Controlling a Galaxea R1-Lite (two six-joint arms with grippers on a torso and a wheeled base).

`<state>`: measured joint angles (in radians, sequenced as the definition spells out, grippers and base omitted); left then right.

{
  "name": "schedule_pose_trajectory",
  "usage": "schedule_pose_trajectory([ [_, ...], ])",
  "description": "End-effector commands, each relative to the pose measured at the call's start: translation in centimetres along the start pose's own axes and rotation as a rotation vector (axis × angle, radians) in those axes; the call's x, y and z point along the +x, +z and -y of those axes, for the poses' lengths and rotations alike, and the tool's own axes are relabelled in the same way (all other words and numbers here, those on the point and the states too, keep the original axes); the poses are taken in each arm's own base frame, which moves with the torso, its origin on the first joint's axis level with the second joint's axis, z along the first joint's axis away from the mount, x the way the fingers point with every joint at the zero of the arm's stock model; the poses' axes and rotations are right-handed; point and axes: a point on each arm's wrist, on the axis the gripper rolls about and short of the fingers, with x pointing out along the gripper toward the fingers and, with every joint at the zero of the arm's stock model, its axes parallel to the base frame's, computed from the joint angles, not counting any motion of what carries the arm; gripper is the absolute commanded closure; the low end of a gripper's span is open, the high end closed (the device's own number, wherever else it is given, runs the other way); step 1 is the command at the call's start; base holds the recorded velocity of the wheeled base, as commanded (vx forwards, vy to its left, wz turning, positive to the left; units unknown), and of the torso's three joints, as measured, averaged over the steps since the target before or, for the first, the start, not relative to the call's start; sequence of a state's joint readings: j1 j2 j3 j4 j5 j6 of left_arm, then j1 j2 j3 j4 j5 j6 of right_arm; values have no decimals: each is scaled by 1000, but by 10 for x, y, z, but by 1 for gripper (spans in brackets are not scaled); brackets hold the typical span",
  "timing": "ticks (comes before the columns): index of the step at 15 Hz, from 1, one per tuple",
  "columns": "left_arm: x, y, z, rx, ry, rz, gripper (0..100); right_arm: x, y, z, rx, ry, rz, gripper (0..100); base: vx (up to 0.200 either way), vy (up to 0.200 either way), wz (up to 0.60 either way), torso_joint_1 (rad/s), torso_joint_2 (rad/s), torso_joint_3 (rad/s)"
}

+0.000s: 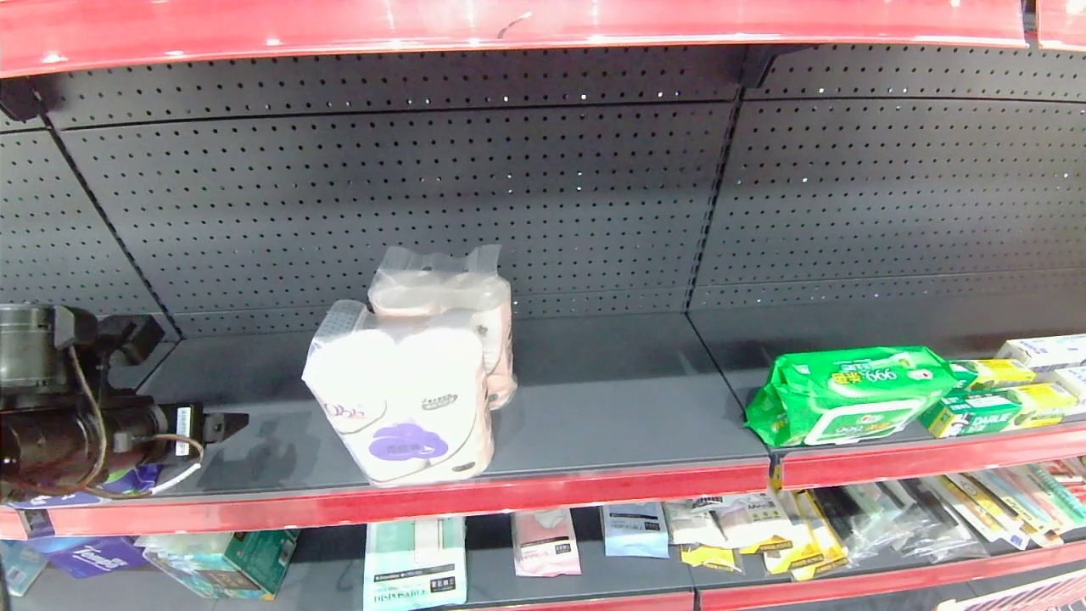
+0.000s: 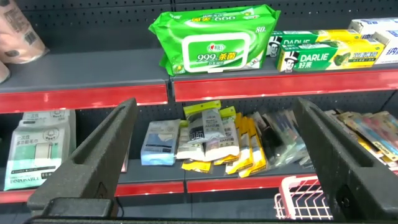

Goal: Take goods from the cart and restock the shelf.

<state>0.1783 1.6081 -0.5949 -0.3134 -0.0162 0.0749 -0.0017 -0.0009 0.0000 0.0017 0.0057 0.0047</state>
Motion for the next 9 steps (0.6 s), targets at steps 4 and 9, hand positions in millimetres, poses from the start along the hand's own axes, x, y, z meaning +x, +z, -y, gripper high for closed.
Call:
schedule_pose_trajectory([
  [4,44,-7,24,56,-101,-66,0,0,0,0,0,1,-2,0,0,0,0,0,0,0],
  [9,63,-3,45,100,-151,-38,0,0,0,0,0,1,-2,0,0,0,0,0,0,0],
])
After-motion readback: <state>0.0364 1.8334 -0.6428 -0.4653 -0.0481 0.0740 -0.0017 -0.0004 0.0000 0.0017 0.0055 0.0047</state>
